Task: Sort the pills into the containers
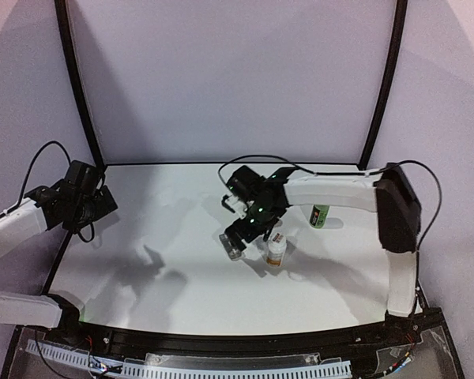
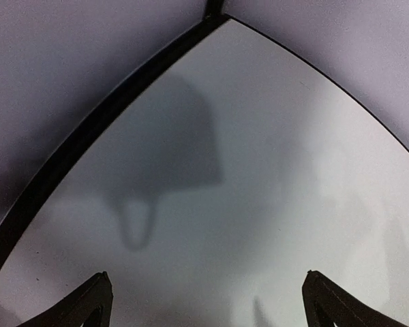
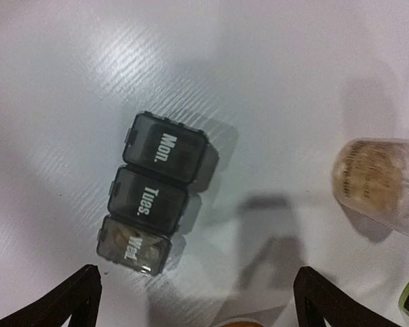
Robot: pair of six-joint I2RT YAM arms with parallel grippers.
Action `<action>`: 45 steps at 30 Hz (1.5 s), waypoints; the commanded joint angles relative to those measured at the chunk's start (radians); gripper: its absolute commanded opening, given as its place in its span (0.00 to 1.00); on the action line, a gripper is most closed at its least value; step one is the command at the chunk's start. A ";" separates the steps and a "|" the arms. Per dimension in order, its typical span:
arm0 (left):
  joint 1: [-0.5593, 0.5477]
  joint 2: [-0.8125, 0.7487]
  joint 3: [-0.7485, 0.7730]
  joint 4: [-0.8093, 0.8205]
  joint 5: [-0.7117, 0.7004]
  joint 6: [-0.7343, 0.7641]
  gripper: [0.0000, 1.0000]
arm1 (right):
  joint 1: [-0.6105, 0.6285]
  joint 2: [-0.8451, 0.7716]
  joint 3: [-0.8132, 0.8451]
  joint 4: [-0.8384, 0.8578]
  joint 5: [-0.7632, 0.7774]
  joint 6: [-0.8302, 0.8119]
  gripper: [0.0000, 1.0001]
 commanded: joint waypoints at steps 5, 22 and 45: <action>0.172 -0.116 -0.220 0.300 -0.175 0.149 0.99 | -0.323 -0.594 -0.398 0.387 0.068 0.076 0.99; 0.320 0.197 -0.672 1.645 -0.079 0.574 0.99 | -0.883 -0.674 -1.366 1.734 0.062 -0.091 0.99; 0.356 0.500 -0.473 1.625 0.252 0.700 0.99 | -0.894 -0.521 -1.252 1.673 -0.090 -0.142 0.98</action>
